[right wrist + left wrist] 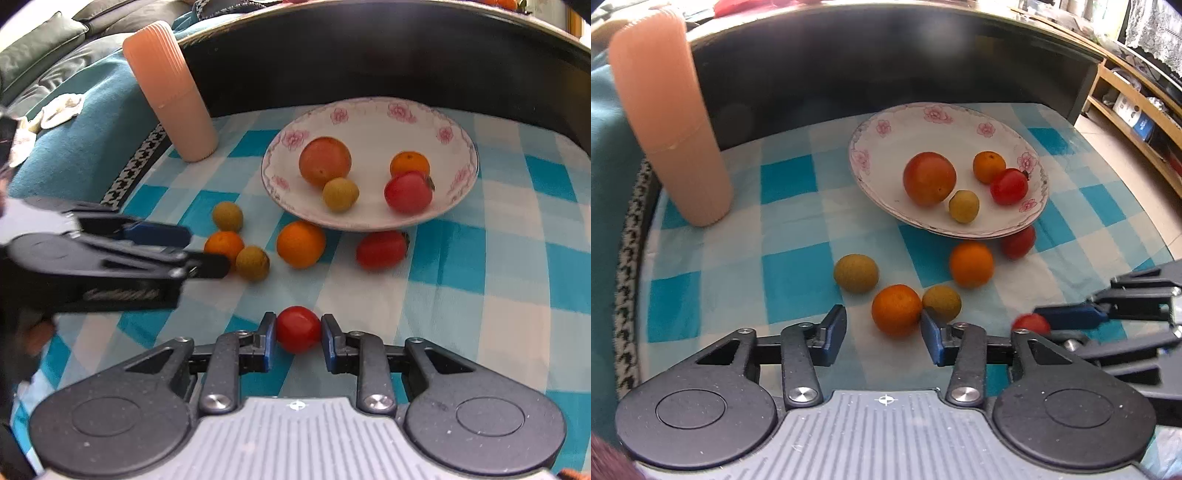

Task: Organize fruits
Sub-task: 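Grasp a red cherry tomato with the right tool while the left tool grasps a mandarin, then lift and carry the cherry tomato in the right tool while the left tool carries the mandarin toward the bowl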

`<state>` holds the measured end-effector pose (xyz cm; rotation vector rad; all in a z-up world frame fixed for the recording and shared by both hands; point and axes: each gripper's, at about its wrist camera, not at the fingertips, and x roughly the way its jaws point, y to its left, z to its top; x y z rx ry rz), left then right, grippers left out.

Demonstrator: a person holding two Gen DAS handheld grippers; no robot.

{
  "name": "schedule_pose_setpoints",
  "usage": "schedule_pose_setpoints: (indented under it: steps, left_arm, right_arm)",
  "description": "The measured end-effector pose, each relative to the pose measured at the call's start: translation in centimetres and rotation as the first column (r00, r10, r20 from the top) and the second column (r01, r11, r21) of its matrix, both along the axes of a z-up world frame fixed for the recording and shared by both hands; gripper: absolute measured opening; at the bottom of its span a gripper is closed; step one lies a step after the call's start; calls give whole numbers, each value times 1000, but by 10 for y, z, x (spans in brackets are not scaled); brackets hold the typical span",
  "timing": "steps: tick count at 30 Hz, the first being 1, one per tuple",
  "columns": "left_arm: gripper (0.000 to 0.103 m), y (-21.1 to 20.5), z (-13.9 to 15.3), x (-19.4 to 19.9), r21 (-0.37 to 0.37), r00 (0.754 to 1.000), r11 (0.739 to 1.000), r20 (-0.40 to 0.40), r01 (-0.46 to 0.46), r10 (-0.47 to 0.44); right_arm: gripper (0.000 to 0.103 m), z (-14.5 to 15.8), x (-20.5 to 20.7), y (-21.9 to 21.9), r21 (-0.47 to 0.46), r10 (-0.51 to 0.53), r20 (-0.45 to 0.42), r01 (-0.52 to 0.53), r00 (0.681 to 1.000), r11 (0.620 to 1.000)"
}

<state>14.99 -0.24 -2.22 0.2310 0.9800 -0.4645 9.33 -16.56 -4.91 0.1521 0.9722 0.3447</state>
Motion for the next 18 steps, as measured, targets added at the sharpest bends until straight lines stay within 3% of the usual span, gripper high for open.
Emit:
schedule_pose_setpoints:
  steps: [6, 9, 18]
  left_arm:
    - [47, -12, -8, 2, 13, 1000, 1000, -15, 25, -24]
    - [39, -11, -8, 5, 1, 1000, 1000, -19, -5, 5]
    - [38, -2, -2, -14, -20, 995, 1000, -94, -17, 15]
  right_arm:
    - [40, 2, -11, -6, 7, 0, -41, 0, 999, 1000]
    - [40, 5, -16, -13, 4, -23, -47, 23, 999, 1000]
    - [40, 20, -36, -33, -11, -72, -42, 72, 997, 997]
